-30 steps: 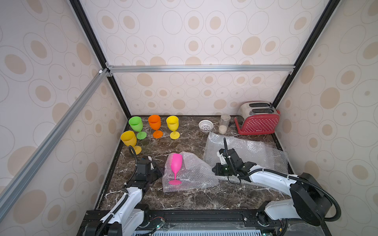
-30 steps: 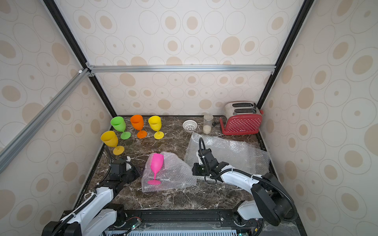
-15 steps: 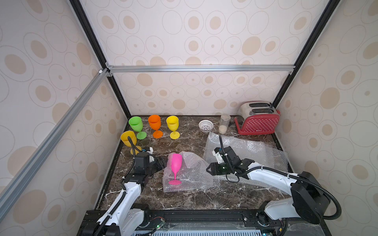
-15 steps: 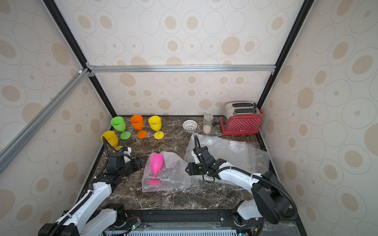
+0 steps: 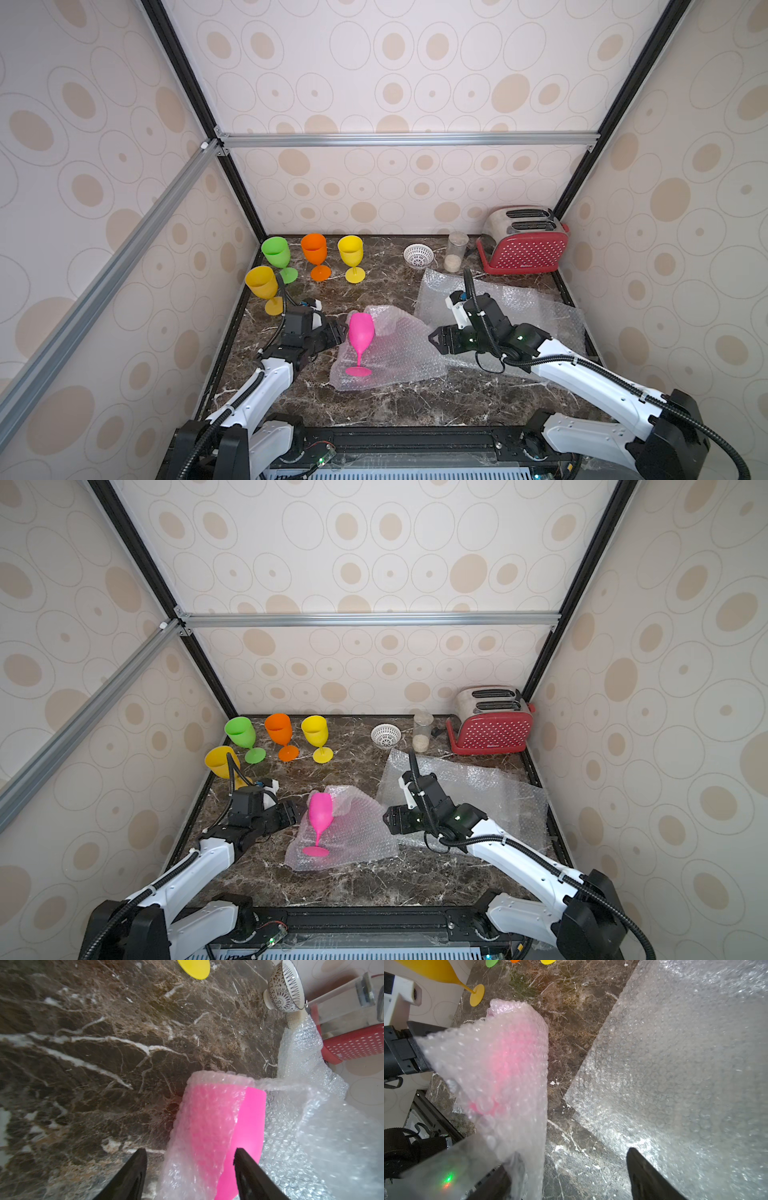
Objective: Unpack wine glasses from bubble wrap
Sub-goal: Unwrap the bubble wrap at the center of the board.
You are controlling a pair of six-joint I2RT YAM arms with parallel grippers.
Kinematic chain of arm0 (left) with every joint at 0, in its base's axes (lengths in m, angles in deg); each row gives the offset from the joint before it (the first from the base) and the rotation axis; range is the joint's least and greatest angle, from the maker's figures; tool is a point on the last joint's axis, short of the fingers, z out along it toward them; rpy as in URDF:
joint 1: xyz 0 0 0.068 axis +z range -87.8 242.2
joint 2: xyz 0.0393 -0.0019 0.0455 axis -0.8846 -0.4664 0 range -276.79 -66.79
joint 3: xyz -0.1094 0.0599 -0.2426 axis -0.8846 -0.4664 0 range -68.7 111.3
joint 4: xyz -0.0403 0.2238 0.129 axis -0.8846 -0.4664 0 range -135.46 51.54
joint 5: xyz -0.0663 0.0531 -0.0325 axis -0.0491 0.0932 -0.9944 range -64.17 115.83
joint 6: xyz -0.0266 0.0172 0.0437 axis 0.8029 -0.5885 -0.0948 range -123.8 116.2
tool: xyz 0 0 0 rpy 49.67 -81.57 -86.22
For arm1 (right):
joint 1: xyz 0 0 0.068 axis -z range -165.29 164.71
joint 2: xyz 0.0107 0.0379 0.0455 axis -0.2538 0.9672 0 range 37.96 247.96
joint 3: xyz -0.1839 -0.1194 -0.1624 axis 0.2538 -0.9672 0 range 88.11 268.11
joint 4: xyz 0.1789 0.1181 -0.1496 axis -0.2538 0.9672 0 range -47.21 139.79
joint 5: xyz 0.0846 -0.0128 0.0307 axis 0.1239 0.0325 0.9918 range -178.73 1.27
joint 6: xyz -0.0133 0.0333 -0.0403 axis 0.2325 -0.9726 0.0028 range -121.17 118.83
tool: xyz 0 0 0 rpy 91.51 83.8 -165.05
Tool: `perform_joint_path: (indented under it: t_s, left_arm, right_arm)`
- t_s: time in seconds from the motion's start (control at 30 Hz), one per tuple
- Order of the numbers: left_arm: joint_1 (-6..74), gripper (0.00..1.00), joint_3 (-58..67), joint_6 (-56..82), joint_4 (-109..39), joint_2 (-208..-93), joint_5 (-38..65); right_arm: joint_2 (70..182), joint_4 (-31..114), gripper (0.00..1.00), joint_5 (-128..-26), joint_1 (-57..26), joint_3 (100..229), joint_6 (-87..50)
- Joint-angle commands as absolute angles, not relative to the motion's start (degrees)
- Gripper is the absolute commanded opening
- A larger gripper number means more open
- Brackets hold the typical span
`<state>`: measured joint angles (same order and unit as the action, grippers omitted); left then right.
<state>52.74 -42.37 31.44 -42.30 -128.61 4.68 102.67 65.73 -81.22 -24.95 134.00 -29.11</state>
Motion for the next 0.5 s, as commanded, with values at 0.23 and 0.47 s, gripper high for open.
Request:
perform_joint_path:
  t_s: [0.23, 0.47]
  left_arm:
    - [47.3, 0.59, -41.0, 29.6, -39.3, -136.6, 12.3]
    - [47.3, 0.25, -42.1, 29.9, -39.4, -135.6, 15.4]
  right_arm:
    - [104.2, 65.2, 0.8, -77.4, -23.5, 133.8, -29.7]
    - [104.5, 62.2, 0.8, -77.0, -21.4, 128.5, -31.3]
